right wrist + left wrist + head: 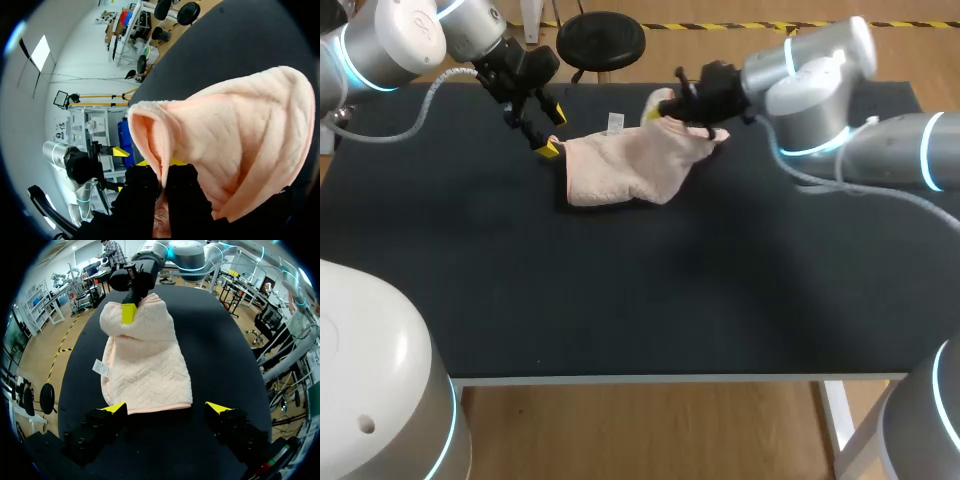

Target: Fold the towel

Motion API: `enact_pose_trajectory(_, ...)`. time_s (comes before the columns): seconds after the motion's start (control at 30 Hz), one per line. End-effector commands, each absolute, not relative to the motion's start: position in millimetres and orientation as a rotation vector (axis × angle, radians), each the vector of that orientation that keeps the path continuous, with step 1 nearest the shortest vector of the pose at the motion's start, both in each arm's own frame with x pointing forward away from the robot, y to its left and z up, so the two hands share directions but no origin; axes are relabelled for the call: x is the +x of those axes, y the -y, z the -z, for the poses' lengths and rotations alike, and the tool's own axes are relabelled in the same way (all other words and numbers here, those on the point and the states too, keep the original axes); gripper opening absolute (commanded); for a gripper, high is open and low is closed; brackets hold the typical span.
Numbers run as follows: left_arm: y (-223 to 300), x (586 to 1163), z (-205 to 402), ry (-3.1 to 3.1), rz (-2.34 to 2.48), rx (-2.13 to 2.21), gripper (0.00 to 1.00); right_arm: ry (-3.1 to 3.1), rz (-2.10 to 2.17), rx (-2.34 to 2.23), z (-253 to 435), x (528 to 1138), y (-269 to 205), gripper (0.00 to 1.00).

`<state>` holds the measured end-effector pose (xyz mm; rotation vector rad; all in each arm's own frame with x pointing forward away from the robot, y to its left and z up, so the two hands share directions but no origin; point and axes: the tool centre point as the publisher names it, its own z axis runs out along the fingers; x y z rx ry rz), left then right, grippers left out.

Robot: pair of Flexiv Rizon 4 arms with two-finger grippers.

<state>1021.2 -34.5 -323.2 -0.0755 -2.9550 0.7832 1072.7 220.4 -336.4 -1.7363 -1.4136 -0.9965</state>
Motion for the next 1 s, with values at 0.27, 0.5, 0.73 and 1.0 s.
enact_pose_trajectory(0.27,34,1021,324,2.954,-0.787,-0.077,1.00,1.514,0.971,-1.643,339,1062,-300,0.00)
enact_pose_trajectory(0.5,34,1021,324,2.954,-0.787,-0.077,1.00,1.621,0.930,-1.627,349,1054,-317,0.00)
enact_pose_trajectory(0.73,34,1021,324,2.954,-0.787,-0.077,1.00,1.645,0.923,-1.567,342,1048,-332,1.00)
enact_pose_trajectory(1.0,34,1021,324,2.954,-0.787,-0.077,1.00,1.812,0.978,-1.552,313,1055,-306,1.00)
